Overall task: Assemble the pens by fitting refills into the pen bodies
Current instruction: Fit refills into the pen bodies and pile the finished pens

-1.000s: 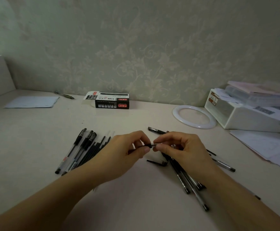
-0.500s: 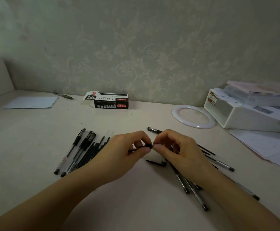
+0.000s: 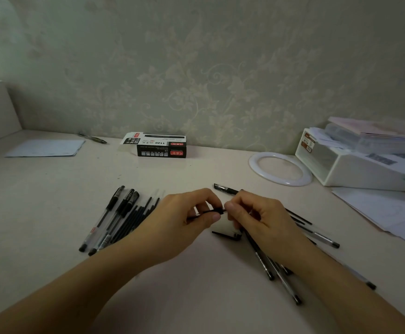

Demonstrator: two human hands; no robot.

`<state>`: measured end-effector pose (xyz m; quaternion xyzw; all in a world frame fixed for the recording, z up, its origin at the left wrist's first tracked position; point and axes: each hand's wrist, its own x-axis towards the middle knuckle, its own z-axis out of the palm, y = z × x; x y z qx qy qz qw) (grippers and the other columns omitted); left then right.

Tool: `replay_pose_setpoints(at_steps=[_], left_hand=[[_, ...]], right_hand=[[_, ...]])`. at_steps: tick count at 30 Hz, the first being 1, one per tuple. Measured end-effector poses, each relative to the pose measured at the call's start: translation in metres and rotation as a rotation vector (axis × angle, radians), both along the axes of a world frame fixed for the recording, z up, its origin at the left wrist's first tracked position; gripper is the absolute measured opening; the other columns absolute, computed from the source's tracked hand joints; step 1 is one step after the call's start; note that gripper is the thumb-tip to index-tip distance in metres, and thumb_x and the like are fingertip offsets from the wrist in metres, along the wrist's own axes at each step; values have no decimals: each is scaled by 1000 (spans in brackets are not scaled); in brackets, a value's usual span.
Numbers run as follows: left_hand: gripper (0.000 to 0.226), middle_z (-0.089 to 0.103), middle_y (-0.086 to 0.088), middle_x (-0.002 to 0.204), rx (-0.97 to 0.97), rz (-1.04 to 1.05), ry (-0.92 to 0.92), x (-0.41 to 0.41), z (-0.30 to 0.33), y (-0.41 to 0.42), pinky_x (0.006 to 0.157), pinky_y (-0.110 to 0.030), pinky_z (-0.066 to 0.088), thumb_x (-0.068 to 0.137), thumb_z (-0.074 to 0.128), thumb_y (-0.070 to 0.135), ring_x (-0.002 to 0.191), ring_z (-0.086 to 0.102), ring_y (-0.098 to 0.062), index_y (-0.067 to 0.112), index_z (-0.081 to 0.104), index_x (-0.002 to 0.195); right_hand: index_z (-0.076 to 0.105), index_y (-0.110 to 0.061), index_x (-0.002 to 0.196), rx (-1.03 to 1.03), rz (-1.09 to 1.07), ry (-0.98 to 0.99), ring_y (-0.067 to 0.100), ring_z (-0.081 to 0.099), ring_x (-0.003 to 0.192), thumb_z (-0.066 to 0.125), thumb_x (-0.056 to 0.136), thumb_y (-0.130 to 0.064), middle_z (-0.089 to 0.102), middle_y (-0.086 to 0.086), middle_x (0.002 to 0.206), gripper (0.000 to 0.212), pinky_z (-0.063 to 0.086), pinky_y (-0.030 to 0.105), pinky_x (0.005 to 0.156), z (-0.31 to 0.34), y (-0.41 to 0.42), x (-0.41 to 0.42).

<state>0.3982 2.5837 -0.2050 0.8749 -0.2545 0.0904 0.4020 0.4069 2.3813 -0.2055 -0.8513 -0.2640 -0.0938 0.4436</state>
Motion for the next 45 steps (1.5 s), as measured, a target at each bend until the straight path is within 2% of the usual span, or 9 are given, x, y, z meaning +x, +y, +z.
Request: replay_pose_setpoints(at_steps=[4, 8, 13, 22, 26, 31, 37, 42, 45], left_hand=[[7, 62, 20, 79, 1, 9, 3, -1, -1, -1, 58, -8, 41, 92, 59, 35, 65, 56, -1, 43, 59, 93], [7, 64, 19, 80, -23, 6, 26, 0, 0, 0, 59, -8, 42, 92, 58, 35, 66, 59, -2, 42, 59, 94], [3, 60, 21, 74, -18, -2, -63, -1, 2, 0, 57, -8, 39, 90, 61, 37, 64, 54, -2, 38, 62, 92], [5, 58, 20, 71, -3, 77, -123, -4, 2, -5, 59, -3, 38, 91, 63, 32, 69, 56, 3, 36, 62, 91], [7, 58, 13, 81, -48, 280, -141, 2, 6, 4, 59, -5, 39, 91, 60, 27, 71, 54, 3, 34, 61, 91], [3, 60, 8, 81, 151, 639, -75, 16, 17, 42, 62, -27, 38, 91, 59, 28, 70, 53, -10, 28, 62, 90], [10, 63, -3, 90, 297, 833, 98, 27, 24, 81, 67, -30, 37, 93, 55, 26, 75, 52, -19, 18, 61, 93], [9, 60, 2, 85, 258, 769, 154, 28, 21, 76, 69, -29, 38, 93, 56, 27, 75, 52, -17, 20, 61, 91], [7, 57, 8, 78, 240, 743, 133, 28, 21, 72, 65, -28, 36, 92, 56, 28, 69, 50, -10, 23, 60, 89]], right_hand=[[64, -29, 78, -15, -11, -18, 5, 58, 60, 48, 93, -53, 65, -7, 71, 32, 45, 14, 56, 0, 1, -1], [62, -29, 90, -27, 24, -7, 0, 56, 66, 59, 96, -33, 63, -15, 78, 8, 41, 9, 60, 1, 0, 0], [61, -25, 82, -2, 61, -3, 3, 48, 61, 53, 99, -25, 56, -6, 68, 19, 40, 16, 58, 2, 0, -1], [67, -36, 89, 33, 9, 47, 2, 57, 67, 54, 95, -42, 66, -12, 79, 16, 46, 13, 62, -3, 1, 2], [70, -33, 94, -45, -107, -47, 9, 60, 77, 57, 94, -40, 66, -15, 83, 15, 46, 16, 69, -6, -1, 5], [69, -31, 90, -192, -177, -186, 4, 55, 81, 60, 93, -35, 62, -18, 81, 10, 38, 8, 69, -3, -6, 6], [69, -30, 87, -254, -217, -236, 5, 53, 77, 66, 90, -31, 60, -19, 78, 4, 43, 22, 73, -5, -8, 6], [69, -37, 82, -366, -158, -126, -2, 49, 85, 65, 70, -69, 58, -21, 82, 35, 39, 21, 78, -2, -12, 5], [69, -38, 85, -505, -101, -121, -6, 44, 89, 64, 71, -71, 54, -19, 88, 36, 37, 27, 85, -2, -11, 4]])
